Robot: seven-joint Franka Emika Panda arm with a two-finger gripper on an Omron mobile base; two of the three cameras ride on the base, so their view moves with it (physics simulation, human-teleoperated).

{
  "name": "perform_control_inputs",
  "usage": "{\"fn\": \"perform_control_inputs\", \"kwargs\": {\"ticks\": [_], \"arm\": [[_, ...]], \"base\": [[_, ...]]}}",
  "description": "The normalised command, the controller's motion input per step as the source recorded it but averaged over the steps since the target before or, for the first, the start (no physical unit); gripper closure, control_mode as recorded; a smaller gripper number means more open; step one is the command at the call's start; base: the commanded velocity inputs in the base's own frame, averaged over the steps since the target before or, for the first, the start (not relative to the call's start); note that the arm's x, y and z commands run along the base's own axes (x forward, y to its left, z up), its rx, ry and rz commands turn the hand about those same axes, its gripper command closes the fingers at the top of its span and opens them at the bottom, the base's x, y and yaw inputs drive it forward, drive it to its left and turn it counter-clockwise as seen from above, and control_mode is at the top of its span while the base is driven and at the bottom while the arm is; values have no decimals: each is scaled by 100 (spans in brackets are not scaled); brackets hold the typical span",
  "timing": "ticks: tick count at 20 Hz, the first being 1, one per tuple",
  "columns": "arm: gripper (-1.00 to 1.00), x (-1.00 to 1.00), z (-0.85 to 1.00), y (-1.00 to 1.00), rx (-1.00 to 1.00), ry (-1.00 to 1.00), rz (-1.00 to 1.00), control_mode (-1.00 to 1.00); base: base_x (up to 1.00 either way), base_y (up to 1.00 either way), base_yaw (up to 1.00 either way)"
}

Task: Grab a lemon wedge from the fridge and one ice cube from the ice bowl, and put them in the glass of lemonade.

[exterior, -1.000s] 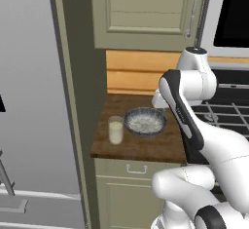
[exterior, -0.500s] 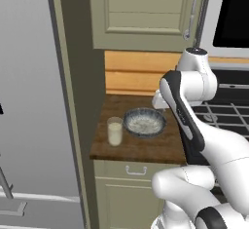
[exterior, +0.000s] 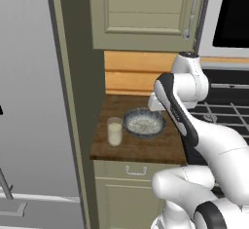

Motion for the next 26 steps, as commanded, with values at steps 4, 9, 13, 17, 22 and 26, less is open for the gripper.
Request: {"fn": "perform_control_inputs", "kwargs": {"ticks": [4, 9, 13, 17, 22, 26], "arm": [[-100, 99, -87, 42, 0, 24, 0, -100], [-100, 100, -90, 8, 5, 1, 3, -100], [-100, 46, -34, -1, -1, -11, 2, -100], [-100, 5, -37, 0, -1, -14, 0, -100], [-100, 12, -24, -3, 0, -2, 0, -100], [-100, 0, -21, -1, -1, 0, 0, -100]], "base": [[0, 0, 0], [0, 0, 0], [0, 0, 0], [0, 0, 0], [0, 0, 0], [0, 0, 0]]}}
